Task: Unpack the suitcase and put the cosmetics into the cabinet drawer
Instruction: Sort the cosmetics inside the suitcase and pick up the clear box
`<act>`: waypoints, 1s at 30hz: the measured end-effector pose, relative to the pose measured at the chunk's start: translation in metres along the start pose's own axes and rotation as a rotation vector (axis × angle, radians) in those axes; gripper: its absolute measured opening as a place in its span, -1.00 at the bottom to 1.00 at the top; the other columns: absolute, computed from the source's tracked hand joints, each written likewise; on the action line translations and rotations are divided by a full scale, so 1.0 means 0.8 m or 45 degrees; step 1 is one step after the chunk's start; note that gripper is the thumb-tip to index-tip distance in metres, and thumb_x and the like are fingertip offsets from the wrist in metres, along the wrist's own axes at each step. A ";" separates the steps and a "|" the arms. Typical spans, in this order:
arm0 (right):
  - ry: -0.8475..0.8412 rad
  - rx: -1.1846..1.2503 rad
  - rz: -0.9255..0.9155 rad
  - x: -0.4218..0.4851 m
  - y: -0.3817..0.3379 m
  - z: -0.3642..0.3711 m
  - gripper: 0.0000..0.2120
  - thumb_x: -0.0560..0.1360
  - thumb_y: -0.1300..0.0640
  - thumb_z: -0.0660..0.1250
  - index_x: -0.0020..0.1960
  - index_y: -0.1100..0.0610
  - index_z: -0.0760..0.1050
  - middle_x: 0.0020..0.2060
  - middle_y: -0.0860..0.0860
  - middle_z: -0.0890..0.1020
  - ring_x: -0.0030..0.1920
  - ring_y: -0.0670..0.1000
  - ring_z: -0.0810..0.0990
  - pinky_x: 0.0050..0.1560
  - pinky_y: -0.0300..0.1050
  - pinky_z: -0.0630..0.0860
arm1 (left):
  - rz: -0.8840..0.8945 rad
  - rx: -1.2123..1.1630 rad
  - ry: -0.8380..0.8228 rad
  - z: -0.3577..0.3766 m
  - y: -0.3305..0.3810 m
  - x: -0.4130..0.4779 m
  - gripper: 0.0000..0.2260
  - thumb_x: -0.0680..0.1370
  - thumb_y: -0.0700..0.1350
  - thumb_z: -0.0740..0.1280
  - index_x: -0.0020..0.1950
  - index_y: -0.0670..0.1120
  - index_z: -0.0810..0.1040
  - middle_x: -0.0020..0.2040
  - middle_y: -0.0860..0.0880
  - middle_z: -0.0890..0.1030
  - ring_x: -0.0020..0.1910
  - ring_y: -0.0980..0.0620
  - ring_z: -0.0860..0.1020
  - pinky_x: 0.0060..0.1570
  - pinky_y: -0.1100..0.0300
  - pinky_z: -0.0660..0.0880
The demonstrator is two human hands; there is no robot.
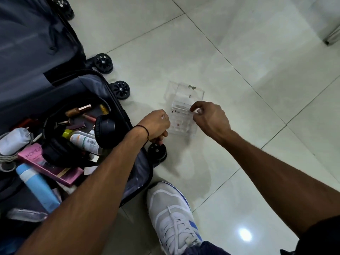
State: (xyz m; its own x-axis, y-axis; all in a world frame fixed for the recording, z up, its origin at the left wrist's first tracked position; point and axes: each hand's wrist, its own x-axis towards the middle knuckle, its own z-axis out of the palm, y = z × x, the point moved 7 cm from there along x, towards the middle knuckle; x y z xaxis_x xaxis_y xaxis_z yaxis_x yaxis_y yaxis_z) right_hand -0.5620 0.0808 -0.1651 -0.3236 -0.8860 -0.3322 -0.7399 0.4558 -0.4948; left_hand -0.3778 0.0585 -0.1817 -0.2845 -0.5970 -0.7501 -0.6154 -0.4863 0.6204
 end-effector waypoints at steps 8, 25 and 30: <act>-0.018 -0.010 -0.079 -0.031 0.038 -0.018 -0.71 0.46 0.19 0.26 0.08 -0.07 0.61 -0.32 -0.13 0.58 -0.23 -0.02 0.57 -0.20 -0.10 0.51 | 0.054 -0.023 -0.099 0.041 -0.011 -0.009 -0.81 0.59 -0.24 0.18 0.14 -0.08 0.49 -0.17 -0.17 0.60 -0.46 0.00 0.42 -0.49 0.22 0.43; -0.189 1.945 0.551 -0.082 0.038 0.013 -0.86 0.65 0.06 0.25 0.00 0.11 0.50 0.03 0.05 0.72 -0.13 -0.03 0.66 -0.22 -0.18 0.61 | 0.341 -0.418 -0.022 0.025 0.003 -0.019 -0.85 0.65 -0.12 0.26 0.14 -0.18 0.43 -0.11 -0.13 0.63 -0.31 0.01 0.61 -0.27 0.18 0.56; -0.127 1.906 0.570 -0.084 0.040 0.018 -0.83 0.64 0.04 0.27 0.06 0.09 0.60 -0.15 -0.05 0.64 -0.29 -0.07 0.60 -0.22 -0.15 0.58 | 0.338 -0.440 0.005 0.026 0.001 -0.018 -0.88 0.65 -0.15 0.25 0.13 -0.17 0.43 -0.14 -0.13 0.60 -0.32 0.02 0.59 -0.29 0.21 0.55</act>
State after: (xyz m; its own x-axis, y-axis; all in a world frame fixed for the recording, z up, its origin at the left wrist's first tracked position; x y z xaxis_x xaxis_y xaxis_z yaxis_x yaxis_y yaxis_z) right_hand -0.5553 0.1564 -0.1700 -0.2645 -0.6789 -0.6849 0.6587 0.3916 -0.6425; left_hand -0.3895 0.0800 -0.1747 -0.3961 -0.7322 -0.5541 -0.2389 -0.5004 0.8322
